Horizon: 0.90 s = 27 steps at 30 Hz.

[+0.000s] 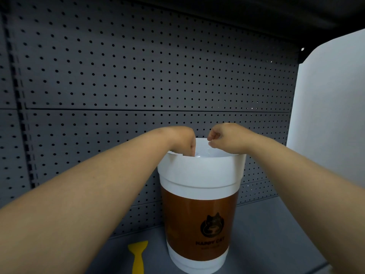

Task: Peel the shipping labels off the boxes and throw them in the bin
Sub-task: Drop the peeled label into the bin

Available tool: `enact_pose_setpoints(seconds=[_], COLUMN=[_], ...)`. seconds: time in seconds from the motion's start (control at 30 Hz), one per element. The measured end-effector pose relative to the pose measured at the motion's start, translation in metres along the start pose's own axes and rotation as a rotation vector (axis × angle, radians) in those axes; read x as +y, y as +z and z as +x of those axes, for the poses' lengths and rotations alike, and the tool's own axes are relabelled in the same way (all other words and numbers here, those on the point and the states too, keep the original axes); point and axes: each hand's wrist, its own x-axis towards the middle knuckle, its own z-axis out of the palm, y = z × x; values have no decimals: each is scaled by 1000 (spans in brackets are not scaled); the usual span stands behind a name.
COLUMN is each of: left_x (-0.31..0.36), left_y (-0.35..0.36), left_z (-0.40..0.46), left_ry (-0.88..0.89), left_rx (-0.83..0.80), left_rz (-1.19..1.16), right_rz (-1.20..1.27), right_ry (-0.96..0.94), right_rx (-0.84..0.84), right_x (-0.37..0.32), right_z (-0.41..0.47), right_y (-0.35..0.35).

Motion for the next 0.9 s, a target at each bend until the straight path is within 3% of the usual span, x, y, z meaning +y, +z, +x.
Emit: enact_pose_setpoints(seconds=[0.63,0.9], left_x=[1,-3], left_y=[1,3], left_z=[-5,-7], left_ry=[-113,-137], left_rx=[-13,-7], left_rz=[-85,7], right_rz=[9,15], right_ry=[5,-7], right_rx=[-8,-8], right_x=[-3,-7], right_z=[-8,-17], right_y=[-5,-5])
